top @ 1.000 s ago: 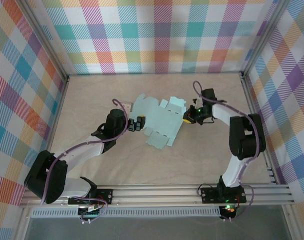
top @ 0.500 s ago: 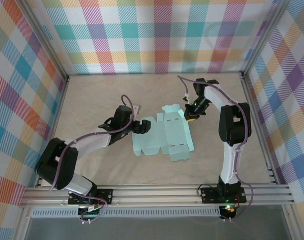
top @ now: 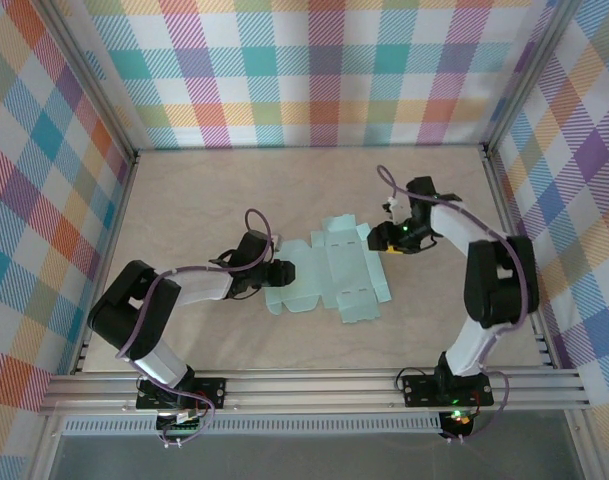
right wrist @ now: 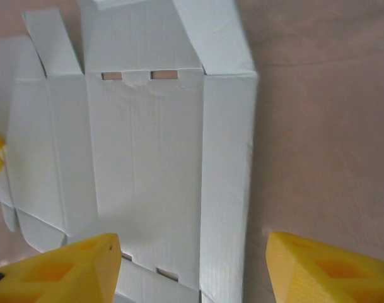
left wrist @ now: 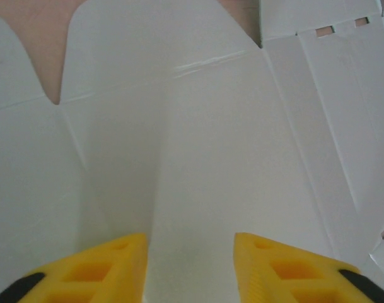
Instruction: Fold the paper box
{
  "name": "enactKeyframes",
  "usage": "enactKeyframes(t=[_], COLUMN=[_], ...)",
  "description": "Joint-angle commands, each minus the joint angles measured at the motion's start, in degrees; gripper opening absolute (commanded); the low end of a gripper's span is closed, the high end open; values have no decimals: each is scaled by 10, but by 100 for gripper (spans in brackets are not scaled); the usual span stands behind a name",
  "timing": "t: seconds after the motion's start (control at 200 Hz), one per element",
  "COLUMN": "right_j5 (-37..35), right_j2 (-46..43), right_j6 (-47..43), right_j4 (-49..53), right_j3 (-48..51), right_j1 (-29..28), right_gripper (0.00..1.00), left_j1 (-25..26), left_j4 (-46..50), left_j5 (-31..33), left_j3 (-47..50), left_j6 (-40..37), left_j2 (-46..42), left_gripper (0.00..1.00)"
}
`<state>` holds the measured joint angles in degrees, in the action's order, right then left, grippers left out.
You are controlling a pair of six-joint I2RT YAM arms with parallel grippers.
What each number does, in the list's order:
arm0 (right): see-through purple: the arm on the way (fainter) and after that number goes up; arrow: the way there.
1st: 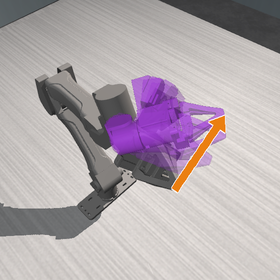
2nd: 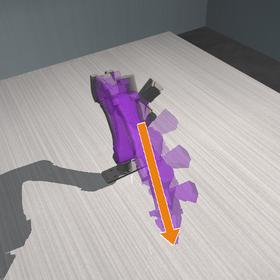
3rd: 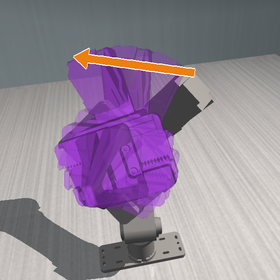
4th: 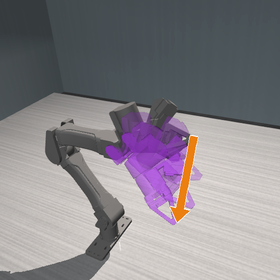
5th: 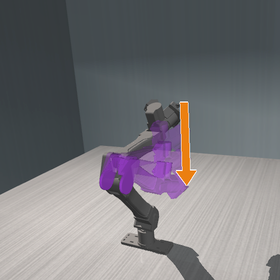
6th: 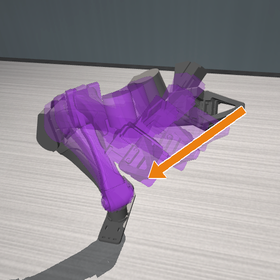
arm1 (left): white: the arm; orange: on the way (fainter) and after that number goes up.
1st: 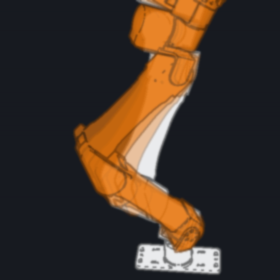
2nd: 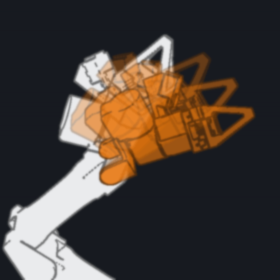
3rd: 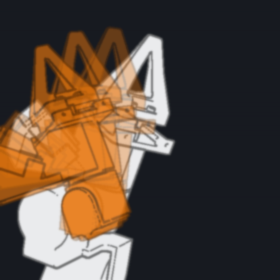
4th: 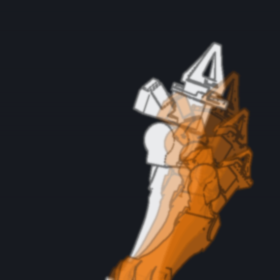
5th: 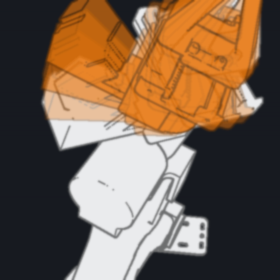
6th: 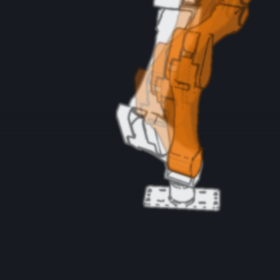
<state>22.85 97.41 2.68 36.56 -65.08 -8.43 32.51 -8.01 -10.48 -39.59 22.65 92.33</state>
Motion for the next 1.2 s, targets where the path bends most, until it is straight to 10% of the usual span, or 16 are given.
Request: enactKeyframes(t=[0.0, 0.845, 1.195], right_j5=[37, 53, 18], right_j2=[-46, -56, -53], right_j6=[66, 152, 146], right_j4=[-122, -266, -277], right_j3=[75, 212, 213], right_j1=[10, 11, 8], right_gripper=[62, 14, 16], left_j1=[3, 3, 3], left_j4=[-11, -10, -9], left_j5=[1, 8, 14], left_j3=[13, 13, 16], left_j6=[12, 18, 13], left_j2=[15, 48, 36], left_gripper=[35, 35, 38])
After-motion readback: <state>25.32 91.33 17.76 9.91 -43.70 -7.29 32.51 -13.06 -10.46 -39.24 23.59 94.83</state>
